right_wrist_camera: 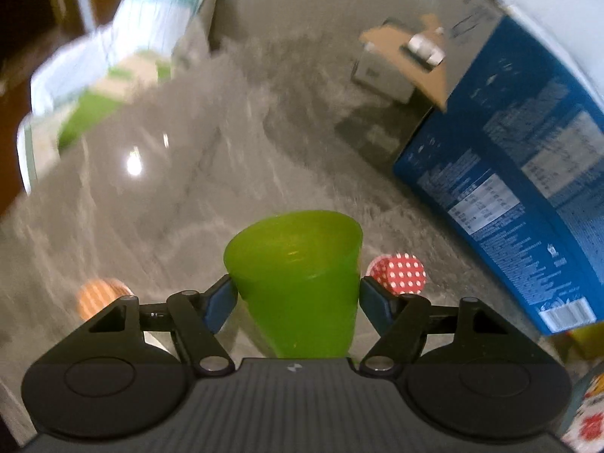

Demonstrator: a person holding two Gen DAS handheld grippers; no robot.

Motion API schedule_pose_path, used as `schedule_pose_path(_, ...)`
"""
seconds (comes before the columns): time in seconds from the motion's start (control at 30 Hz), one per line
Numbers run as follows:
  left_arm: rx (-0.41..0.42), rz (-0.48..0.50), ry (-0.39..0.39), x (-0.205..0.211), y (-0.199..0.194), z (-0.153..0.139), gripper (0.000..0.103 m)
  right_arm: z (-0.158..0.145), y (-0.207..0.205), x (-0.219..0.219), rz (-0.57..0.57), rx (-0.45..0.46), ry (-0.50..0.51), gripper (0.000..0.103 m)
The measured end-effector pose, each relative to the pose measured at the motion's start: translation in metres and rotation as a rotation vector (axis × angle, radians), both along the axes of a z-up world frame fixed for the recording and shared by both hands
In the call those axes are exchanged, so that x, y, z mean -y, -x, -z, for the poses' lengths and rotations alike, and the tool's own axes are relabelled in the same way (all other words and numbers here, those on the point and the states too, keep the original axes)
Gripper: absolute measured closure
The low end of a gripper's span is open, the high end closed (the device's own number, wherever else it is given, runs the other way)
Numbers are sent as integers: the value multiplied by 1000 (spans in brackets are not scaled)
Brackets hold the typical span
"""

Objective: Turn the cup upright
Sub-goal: 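Lift the green cup off the table with the right gripper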

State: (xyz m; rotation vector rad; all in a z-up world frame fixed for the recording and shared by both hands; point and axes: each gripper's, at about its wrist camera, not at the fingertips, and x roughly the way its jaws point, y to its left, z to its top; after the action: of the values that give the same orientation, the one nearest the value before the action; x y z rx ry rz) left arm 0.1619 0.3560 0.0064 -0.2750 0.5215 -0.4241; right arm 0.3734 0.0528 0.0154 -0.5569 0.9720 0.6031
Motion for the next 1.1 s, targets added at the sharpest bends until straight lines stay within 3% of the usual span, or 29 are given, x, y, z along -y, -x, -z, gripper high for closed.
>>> schedule_pose_path(0.17,32,19,16,-5,12,-11,0,-23,24,3,87,60,-121,31)
schedule_pose_path(0.37,67,42,51,-18,33,-16,0,-63,98,5,202,125,-268,31)
schedule_pose_path(0.53,76,71,104,-31,47,-15,0,-86,183,13,314,43,-404,31)
schedule_pose_path(0.67,75,106,134,-35,62,-11,0,-50,222,12,428,-136,-433,31)
schedule_pose_path(0.8,58,132,128,-36,76,-7,0,-1,225,11,519,-291,-465,31)
schedule_pose_path(0.97,23,126,97,-43,82,-1,0,25,215,2,577,-317,-466,31)
schedule_pose_path(1.1,-63,126,106,-43,72,9,0,38,221,-9,583,-299,-486,31)
